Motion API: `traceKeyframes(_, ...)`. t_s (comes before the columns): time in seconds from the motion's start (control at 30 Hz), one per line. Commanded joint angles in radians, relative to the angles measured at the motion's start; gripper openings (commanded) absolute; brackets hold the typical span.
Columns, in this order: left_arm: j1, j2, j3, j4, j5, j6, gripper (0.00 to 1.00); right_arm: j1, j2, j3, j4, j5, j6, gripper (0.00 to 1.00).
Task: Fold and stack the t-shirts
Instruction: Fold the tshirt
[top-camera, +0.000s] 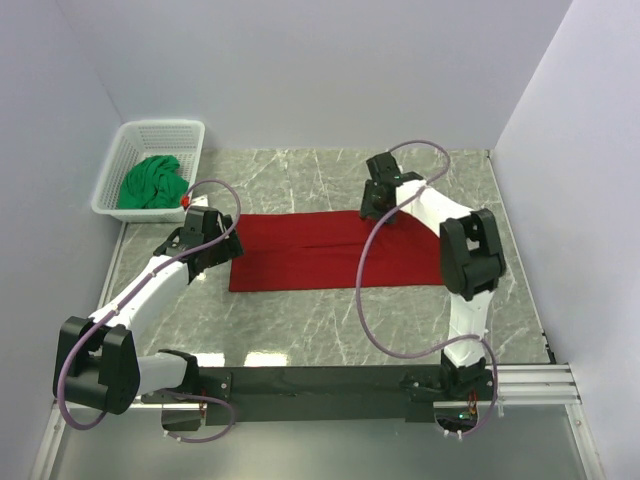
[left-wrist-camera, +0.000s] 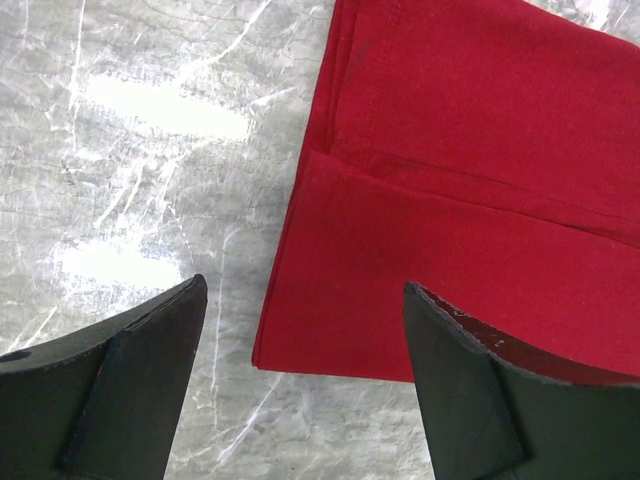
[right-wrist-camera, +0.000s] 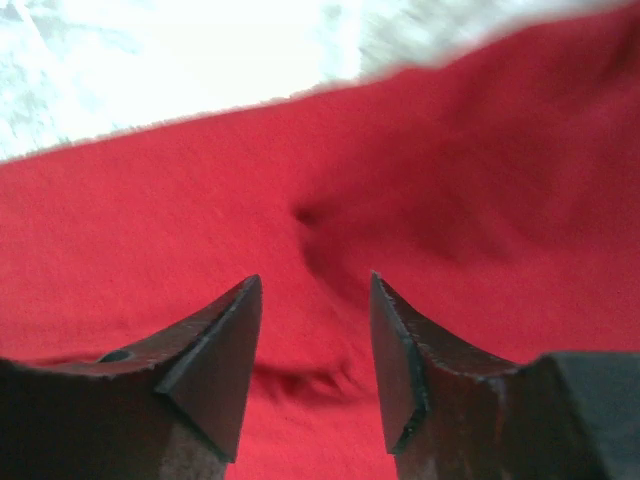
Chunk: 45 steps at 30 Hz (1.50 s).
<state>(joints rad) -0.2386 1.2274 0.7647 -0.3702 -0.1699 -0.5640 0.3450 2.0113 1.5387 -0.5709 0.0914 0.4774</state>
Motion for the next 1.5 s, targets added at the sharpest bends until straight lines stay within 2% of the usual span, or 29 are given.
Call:
traceKeyframes(0.0,0.004,0.0,0.008,0.022,0.03,0.003,0.85,-0.063,-0.173,-0.089,0.026,0.054,0.01,0.55)
traceKeyframes(0.17,0.002,0.052,0.07,-0.029,0.085,-0.028,0.85,-0.24,-0.38,-0.329,0.029,0.083,0.096,0.61)
traceKeyframes(0.33,0.001,0.124,0.122,-0.049,0.109,-0.036,0.85,-0.498,-0.56,-0.555,0.061,0.027,0.19,0.66)
traceKeyframes(0.47,0.001,0.205,0.145,-0.061,0.133,-0.034,0.82,-0.627,-0.626,-0.708,0.132,-0.054,0.216,0.65)
traceKeyframes(0.63,-0.001,0.257,0.156,-0.072,0.15,-0.033,0.78,-0.705,-0.623,-0.775,0.18,-0.113,0.233,0.62)
traceKeyframes(0.9,-0.001,0.328,0.142,-0.078,0.162,-0.048,0.67,-0.785,-0.56,-0.848,0.261,-0.133,0.254,0.33)
traceKeyframes(0.93,-0.001,0.328,0.137,-0.076,0.162,-0.053,0.65,-0.794,-0.56,-0.853,0.256,-0.125,0.257,0.24)
traceKeyframes(0.97,0.001,0.324,0.122,-0.076,0.161,-0.062,0.64,-0.807,-0.56,-0.856,0.253,-0.114,0.265,0.2)
traceKeyframes(1.1,0.007,0.296,0.094,-0.081,0.152,-0.079,0.6,-0.853,-0.566,-0.855,0.24,-0.093,0.279,0.17)
traceKeyframes(1.2,0.007,0.268,0.096,-0.088,0.148,-0.079,0.61,-0.853,-0.572,-0.844,0.252,-0.132,0.274,0.22)
traceKeyframes(1.23,0.007,0.255,0.1,-0.09,0.142,-0.073,0.62,-0.853,-0.58,-0.853,0.27,-0.146,0.274,0.34)
traceKeyframes(1.33,0.005,0.236,0.13,-0.084,0.136,-0.054,0.68,-0.851,-0.609,-0.88,0.301,-0.183,0.277,0.53)
traceKeyframes(1.47,-0.007,0.265,0.211,-0.069,0.136,-0.025,0.78,-0.851,-0.625,-0.905,0.307,-0.19,0.271,0.58)
